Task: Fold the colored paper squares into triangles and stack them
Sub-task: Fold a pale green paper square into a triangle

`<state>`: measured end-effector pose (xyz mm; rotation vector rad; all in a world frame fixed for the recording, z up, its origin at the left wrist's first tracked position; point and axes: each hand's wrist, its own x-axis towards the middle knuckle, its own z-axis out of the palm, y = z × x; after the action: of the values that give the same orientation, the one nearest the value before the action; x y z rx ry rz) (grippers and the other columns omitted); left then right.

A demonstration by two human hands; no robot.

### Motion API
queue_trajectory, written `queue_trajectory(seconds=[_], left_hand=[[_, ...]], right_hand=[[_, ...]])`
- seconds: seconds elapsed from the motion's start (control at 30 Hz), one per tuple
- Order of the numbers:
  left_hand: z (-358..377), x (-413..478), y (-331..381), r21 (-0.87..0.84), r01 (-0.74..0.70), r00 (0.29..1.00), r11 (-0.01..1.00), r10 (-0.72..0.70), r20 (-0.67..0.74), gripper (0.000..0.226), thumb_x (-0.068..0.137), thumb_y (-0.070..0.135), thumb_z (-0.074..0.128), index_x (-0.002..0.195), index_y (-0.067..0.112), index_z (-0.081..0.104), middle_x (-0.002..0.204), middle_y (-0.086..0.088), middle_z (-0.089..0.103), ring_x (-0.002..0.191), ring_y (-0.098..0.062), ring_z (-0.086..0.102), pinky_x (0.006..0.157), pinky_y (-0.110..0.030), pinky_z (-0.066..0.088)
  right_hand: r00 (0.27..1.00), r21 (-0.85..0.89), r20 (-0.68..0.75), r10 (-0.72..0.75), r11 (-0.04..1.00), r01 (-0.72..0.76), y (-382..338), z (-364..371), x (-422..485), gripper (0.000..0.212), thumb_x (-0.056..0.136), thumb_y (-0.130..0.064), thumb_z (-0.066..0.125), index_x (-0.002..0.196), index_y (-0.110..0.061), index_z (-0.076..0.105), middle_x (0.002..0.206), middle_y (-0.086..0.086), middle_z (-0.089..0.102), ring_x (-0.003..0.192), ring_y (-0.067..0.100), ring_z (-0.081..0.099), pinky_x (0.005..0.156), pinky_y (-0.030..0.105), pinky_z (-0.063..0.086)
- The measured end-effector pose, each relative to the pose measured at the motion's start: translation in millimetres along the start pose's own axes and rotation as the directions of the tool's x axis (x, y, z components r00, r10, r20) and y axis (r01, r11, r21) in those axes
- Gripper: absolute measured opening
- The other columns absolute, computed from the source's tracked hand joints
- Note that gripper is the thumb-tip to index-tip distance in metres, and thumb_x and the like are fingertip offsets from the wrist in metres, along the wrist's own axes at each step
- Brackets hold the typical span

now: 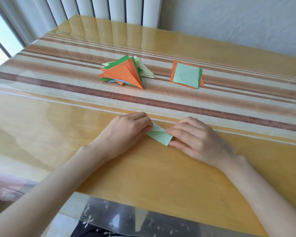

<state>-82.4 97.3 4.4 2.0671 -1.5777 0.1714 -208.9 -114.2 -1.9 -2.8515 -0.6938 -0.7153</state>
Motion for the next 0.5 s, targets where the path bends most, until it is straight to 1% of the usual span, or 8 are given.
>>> queue_trajectory(seconds=[0.17, 0.27, 0.33, 0.4, 0.43, 0.5], left_hand=[[-1, 0, -1, -0.007, 0.017, 1.0, 1.0, -0.017, -0.003, 0.03, 0.096, 0.027, 0.037, 0.087, 0.01, 0.061, 0.084, 0.001, 0.062, 0.07, -0.022, 0.058, 0.055, -0.029, 0.045], [-2, -3, -1, -0.011, -0.006, 1.0, 1.0, 0.006, 0.018, 0.031, 0.097, 0.028, 0.04, 0.09, 0.011, 0.064, 0.087, 0.0, 0.062, 0.073, -0.022, 0.059, 0.056, -0.033, 0.05], [-4, -7, 0, -0.02, -0.033, 0.999, 0.999, 0.034, 0.035, 0.03, 0.098, 0.029, 0.044, 0.092, 0.012, 0.067, 0.093, 0.001, 0.064, 0.078, -0.021, 0.061, 0.059, -0.034, 0.052], [-6, -13, 1, 0.011, -0.068, 0.996, 0.998, 0.068, 0.049, 0.03, 0.098, 0.031, 0.046, 0.093, 0.013, 0.069, 0.1, 0.002, 0.065, 0.08, -0.02, 0.062, 0.059, -0.032, 0.052], [-7, -16, 1, 0.033, -0.08, 0.995, 0.996, 0.078, 0.058, 0.029, 0.097, 0.031, 0.047, 0.094, 0.014, 0.07, 0.103, 0.002, 0.066, 0.08, -0.019, 0.063, 0.057, -0.032, 0.052], [-8, -22, 2, 0.068, -0.093, 0.993, 0.993, 0.089, 0.072, 0.029, 0.097, 0.029, 0.048, 0.1, 0.015, 0.072, 0.108, 0.001, 0.067, 0.079, -0.02, 0.065, 0.054, -0.034, 0.053]], right_hand=[[1.0, 0.002, 0.01, 0.024, 1.0, -0.024, -2, 1, 1, 0.036, 0.091, -0.032, 0.064, 0.111, -0.001, 0.068, 0.101, 0.008, 0.068, 0.095, 0.027, 0.061, 0.081, 0.039, 0.051], [0.999, 0.021, -0.029, 0.042, 0.999, -0.041, -4, 5, 7, 0.023, 0.093, -0.023, 0.062, 0.099, -0.003, 0.072, 0.094, 0.007, 0.068, 0.088, 0.027, 0.061, 0.075, 0.039, 0.051], [0.995, 0.09, -0.033, 0.093, 0.992, -0.089, -6, 7, 9, 0.021, 0.093, -0.021, 0.061, 0.091, -0.005, 0.073, 0.089, 0.005, 0.066, 0.085, 0.025, 0.059, 0.074, 0.037, 0.049], [0.978, 0.196, 0.003, 0.208, 0.959, -0.204, -8, 8, 10, 0.023, 0.091, -0.026, 0.06, 0.087, -0.008, 0.073, 0.087, 0.002, 0.063, 0.088, 0.02, 0.054, 0.079, 0.032, 0.046], [0.956, 0.261, 0.034, 0.29, 0.921, -0.289, -9, 7, 10, 0.025, 0.089, -0.03, 0.059, 0.086, -0.009, 0.073, 0.088, -0.001, 0.061, 0.091, 0.017, 0.05, 0.084, 0.029, 0.043], [0.89, 0.363, 0.1, 0.444, 0.817, -0.448, -12, 6, 12, 0.027, 0.086, -0.037, 0.06, 0.084, -0.013, 0.071, 0.091, -0.006, 0.057, 0.096, 0.012, 0.044, 0.091, 0.02, 0.035]])
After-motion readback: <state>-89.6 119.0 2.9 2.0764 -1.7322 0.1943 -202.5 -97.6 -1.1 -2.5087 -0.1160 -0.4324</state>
